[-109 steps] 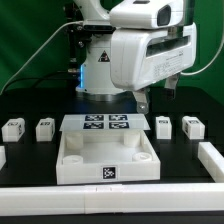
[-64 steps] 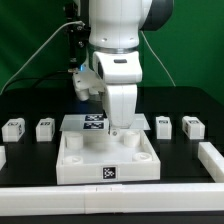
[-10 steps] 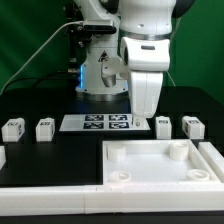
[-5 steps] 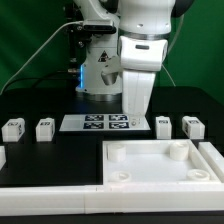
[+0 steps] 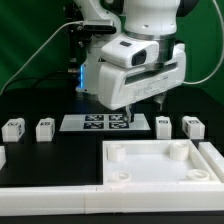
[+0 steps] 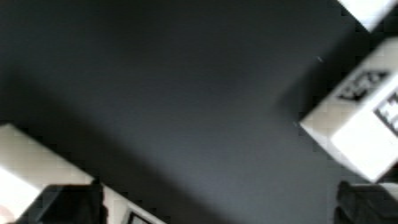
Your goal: Assemble one leg
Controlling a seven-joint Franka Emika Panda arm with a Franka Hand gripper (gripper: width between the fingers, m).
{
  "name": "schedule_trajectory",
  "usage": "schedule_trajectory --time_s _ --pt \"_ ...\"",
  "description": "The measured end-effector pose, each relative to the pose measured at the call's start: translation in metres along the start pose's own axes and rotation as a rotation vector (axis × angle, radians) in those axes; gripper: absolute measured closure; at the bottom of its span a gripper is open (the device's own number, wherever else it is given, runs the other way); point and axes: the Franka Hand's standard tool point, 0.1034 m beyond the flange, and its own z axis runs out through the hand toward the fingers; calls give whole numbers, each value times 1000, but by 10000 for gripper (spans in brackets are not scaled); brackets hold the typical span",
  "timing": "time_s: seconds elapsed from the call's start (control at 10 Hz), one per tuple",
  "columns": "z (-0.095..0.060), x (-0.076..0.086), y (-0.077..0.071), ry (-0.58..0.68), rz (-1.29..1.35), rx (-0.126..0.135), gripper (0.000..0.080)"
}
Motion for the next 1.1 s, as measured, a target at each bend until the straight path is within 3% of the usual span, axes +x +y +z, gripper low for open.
schedule_trajectory --time_s 0.4,1.1 --pt "2 15 -34 -1 607 52 150" --pt "0 58 -82 24 570 57 150"
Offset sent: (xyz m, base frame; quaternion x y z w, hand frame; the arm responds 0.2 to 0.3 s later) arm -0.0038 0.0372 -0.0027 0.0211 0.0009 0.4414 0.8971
